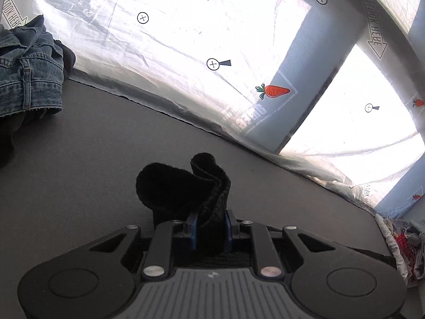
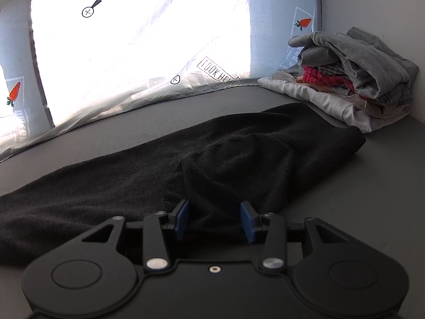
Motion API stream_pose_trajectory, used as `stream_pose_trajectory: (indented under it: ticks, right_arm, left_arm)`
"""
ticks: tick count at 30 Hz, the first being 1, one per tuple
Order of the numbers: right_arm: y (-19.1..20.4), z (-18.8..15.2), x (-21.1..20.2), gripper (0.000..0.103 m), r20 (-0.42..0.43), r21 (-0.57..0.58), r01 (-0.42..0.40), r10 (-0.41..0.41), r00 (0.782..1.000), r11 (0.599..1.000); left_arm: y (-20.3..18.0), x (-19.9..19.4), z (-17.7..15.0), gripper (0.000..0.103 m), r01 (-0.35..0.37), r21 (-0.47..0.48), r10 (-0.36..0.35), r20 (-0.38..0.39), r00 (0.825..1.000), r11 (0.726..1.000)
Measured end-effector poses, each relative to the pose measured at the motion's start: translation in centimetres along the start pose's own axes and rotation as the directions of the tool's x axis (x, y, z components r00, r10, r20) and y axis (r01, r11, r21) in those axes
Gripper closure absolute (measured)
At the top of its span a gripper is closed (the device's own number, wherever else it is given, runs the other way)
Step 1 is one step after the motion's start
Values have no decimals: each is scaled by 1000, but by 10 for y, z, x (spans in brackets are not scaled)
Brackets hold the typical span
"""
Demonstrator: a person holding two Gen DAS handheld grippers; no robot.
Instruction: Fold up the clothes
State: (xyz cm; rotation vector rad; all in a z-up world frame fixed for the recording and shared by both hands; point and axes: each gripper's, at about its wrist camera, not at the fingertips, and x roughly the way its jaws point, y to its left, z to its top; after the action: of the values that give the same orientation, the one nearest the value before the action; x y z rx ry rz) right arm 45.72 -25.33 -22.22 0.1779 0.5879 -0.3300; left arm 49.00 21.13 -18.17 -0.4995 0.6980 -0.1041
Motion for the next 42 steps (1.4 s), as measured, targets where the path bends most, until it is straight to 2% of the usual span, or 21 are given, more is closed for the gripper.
stream_pose_trajectory:
  ticks: [2, 3, 4, 6, 8, 10, 12, 16, 18, 20, 23, 25, 29, 31, 32, 33, 35, 36, 38, 41, 42]
  right_arm:
    - [0, 0, 0, 59, 1, 2, -1, 1, 1000, 1000]
    - [0, 0, 0, 59, 1, 4, -2, 2, 1000, 1000]
    - [-1, 0, 0, 58, 1, 7, -4, 4, 1000, 1000]
    - [-2, -1, 0, 57, 1, 12, -7, 7, 1000, 1000]
    - [-2, -1, 0, 57, 1, 12, -7, 7, 1000, 1000]
    - [-2, -1, 0, 56, 1, 11, -3, 3, 1000, 1000]
    - [-1, -1, 0, 54, 0, 9, 0, 0, 1000, 1000]
    - [0, -1, 1, 52, -7, 9, 9, -9, 1000, 1000]
    - [-2, 3, 1, 51, -32, 18, 3, -2, 999, 1000]
    - [-4, 11, 2, 51, -76, 32, -7, 10, 997, 999]
    - [-6, 26, -5, 53, -133, 96, -2, 14, 991, 995]
    - [2, 32, -18, 53, -102, 126, -50, 63, 993, 991]
    - [19, 42, -44, 61, -33, 179, -152, 160, 987, 972]
    - [28, 43, -41, 68, -51, 249, -251, 272, 961, 935]
    - [34, 41, -35, 75, -74, 310, -312, 350, 934, 898]
    - [40, 39, -28, 77, -91, 372, -367, 427, 900, 853]
    - [61, 32, -15, 88, -140, 421, -438, 534, 834, 794]
    - [72, 28, -8, 90, -162, 446, -469, 584, 795, 762]
    - [101, 23, -3, 90, -209, 416, -521, 636, 743, 746]
    - [131, 16, 10, 89, -259, 446, -557, 697, 669, 701]
    - [140, 13, 15, 89, -271, 460, -559, 709, 652, 690]
  left_arm:
    - [-10, 20, -7, 79, 80, -33, -83, -102, 991, 996]
    - [-15, 31, -11, 78, 113, -51, -119, -150, 981, 992]
    - [-20, 41, -17, 77, 122, -59, -131, -189, 973, 991]
    - [-24, 50, -25, 75, 95, -57, -106, -230, 967, 994]
    - [-22, 47, -26, 69, 109, -90, -127, -227, 965, 990]
    - [-17, 42, -25, 54, 122, -128, -148, -215, 965, 984]
    - [-12, 32, -21, 46, 117, -166, -148, -192, 970, 979]
    - [0, 11, -17, 40, 142, -231, -177, -138, 974, 962]
    - [3, 6, -17, 39, 111, -227, -141, -123, 982, 968]
    - [9, 3, -16, 39, 23, -196, -49, -127, 991, 980]
    - [20, 1, -17, 39, -84, -168, 60, -142, 988, 982]
    - [28, -1, -19, 39, -119, -163, 95, -147, 985, 979]
    - [35, 4, -23, 39, -192, -126, 169, -175, 970, 973]
    - [38, 9, -25, 39, -220, -138, 191, -193, 962, 966]
    - [38, 10, -25, 38, -226, -156, 194, -195, 961, 962]
    - [37, 12, -24, 36, -233, -164, 198, -203, 959, 959]
    - [35, 16, -21, 34, -250, -151, 214, -219, 952, 956]
    - [33, 18, -20, 32, -255, -142, 219, -225, 949, 956]
    - [30, 20, -20, 32, -267, -132, 234, -226, 946, 955]
    - [27, 20, -22, 31, -287, -139, 253, -218, 943, 948]
    - [26, 20, -22, 30, -292, -140, 258, -219, 941, 946]
